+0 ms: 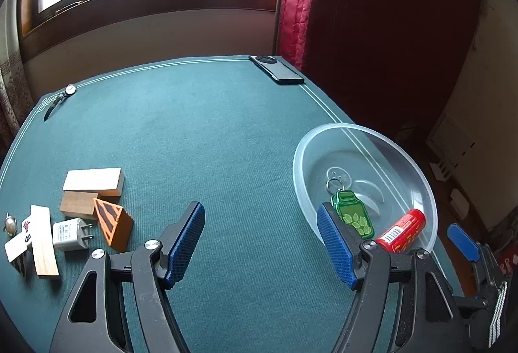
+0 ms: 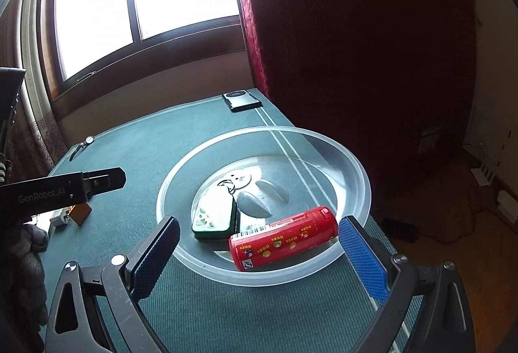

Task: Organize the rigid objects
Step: 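Move both grippers back toward the remaining blocks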

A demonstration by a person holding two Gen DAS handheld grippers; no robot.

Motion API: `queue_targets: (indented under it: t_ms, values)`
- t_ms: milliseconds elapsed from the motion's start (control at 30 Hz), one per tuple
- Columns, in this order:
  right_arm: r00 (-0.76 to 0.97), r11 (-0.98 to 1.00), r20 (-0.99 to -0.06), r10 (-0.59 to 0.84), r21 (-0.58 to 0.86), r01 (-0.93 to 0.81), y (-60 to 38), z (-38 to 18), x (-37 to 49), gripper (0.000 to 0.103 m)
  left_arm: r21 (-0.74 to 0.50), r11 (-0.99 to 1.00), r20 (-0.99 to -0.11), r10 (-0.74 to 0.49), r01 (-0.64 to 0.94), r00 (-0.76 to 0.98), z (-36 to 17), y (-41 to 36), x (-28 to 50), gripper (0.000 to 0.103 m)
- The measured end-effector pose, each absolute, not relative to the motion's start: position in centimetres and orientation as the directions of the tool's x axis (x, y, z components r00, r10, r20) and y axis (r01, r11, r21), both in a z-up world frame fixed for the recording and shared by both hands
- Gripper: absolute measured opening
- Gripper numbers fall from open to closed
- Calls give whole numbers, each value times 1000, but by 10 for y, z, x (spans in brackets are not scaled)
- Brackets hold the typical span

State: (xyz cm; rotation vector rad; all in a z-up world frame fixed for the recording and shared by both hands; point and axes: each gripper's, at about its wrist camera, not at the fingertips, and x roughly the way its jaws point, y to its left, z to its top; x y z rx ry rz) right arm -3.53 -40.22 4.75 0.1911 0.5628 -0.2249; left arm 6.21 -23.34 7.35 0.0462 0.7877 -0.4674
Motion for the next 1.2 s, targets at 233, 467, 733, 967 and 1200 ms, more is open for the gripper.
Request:
queue_targets:
  t_ms: [233, 467, 733, 967, 1200]
  values:
    - [833, 969, -532, -151, 89, 232, -382, 50, -35, 100, -145, 921, -699, -354, 362, 621, 67, -202, 68, 73]
    - [848, 981, -513, -135, 51, 187, -359, 55, -32, 100, -167, 935, -694, -336, 313, 636, 65, -169, 69, 73]
    - [838, 990, -540, -79, 54, 128, -335, 52, -22, 100, -192, 949, -691, -311, 249, 652, 61, -128, 67, 73]
    - [810, 993, -586, -19, 80, 81, -317, 46, -15, 100, -215, 958, -687, -287, 191, 667, 55, -92, 64, 73]
    - [789, 996, -614, 17, 82, 42, -299, 42, -9, 100, -225, 965, -682, -257, 138, 685, 53, -58, 60, 73]
